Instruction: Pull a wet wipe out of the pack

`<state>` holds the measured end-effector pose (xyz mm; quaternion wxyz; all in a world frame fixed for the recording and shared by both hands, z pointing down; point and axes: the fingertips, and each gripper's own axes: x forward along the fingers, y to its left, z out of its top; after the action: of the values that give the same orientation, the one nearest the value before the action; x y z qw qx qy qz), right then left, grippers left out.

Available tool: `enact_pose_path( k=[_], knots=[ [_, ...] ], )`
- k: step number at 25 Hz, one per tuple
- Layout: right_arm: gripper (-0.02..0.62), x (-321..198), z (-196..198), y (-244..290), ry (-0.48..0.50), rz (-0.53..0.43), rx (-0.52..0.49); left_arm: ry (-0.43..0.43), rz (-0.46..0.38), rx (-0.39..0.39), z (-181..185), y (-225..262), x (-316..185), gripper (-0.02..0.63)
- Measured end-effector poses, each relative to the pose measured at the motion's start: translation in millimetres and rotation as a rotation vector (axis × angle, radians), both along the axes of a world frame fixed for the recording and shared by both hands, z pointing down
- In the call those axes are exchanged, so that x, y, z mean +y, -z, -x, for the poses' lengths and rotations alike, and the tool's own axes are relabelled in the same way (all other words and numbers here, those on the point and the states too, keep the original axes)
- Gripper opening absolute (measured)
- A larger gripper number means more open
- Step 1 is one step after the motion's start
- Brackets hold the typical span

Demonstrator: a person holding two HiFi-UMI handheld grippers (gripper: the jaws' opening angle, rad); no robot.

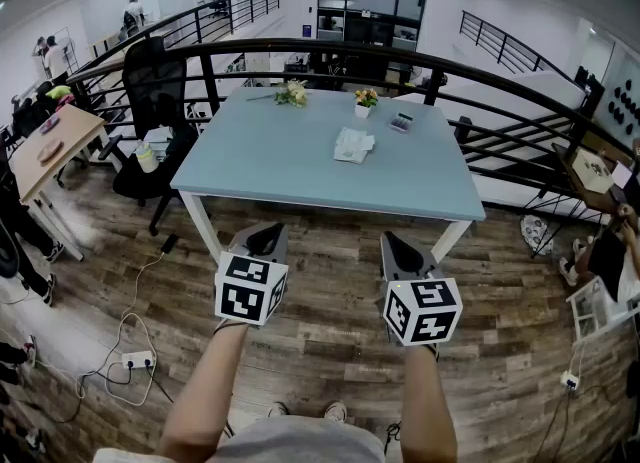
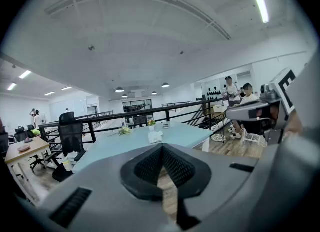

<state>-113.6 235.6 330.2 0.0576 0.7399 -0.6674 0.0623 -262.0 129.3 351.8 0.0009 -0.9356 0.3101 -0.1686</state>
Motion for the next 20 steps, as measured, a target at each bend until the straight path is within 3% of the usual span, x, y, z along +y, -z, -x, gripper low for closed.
enact_pose_path(
  k=[6,11,14,20],
  knots=[
    [0.003,0.3,-9.4,-7.3,0.004,-0.004,-0.010,-0.029,0.014,0.028,-13.5,0.0,6.5,-0.008],
    [0.003,-0.3,-18.0,-10.6,0.033,-0.010,-0.021,-0.048,0.014,-0.025,-30.1,-9.6,14.2,-0.006],
    [0.005,-0.8,-23.1,-13.0,0.053,-0.005,-0.021,-0.044,0.053,-0.018,-37.4,-12.5,16.2,-0.006],
    [0.005,-3.6,-39.4,-16.6,0.090,0.005,-0.026,-0.043,0.031,-0.034,-55.2,-12.7,16.8,-0.005]
  ],
)
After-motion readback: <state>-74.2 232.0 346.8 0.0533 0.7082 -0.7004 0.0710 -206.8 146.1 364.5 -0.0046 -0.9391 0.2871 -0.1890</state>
